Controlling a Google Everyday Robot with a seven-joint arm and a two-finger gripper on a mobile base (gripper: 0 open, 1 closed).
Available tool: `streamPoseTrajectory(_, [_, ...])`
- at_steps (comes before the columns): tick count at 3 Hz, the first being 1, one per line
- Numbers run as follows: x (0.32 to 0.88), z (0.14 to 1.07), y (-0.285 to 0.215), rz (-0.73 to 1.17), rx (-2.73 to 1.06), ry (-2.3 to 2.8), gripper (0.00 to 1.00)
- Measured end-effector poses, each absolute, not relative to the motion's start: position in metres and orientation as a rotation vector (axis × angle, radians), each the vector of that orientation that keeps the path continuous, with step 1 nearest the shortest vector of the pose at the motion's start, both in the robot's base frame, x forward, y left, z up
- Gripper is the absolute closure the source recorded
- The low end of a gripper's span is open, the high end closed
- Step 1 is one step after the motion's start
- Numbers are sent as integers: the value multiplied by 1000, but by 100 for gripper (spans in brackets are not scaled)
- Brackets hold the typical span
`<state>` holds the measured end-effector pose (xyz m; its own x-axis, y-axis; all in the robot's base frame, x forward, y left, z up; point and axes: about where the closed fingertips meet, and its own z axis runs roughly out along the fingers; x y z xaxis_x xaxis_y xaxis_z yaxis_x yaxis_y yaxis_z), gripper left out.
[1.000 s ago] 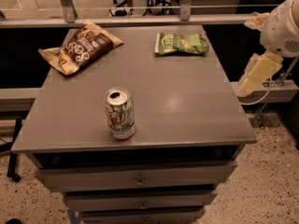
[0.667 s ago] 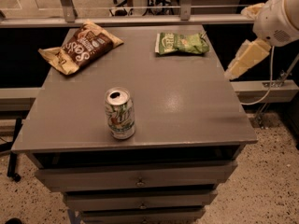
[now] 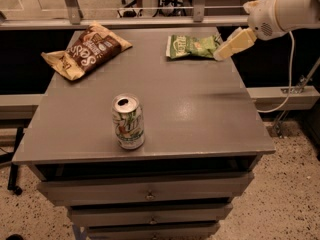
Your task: Move green jalapeno chip bag near 7up can
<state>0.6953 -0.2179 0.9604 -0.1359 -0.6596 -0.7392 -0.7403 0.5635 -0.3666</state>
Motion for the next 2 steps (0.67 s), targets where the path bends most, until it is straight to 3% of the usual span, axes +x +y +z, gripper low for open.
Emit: streamPoseTrajectory(2, [773,911,-216,93,-1006,1956,0])
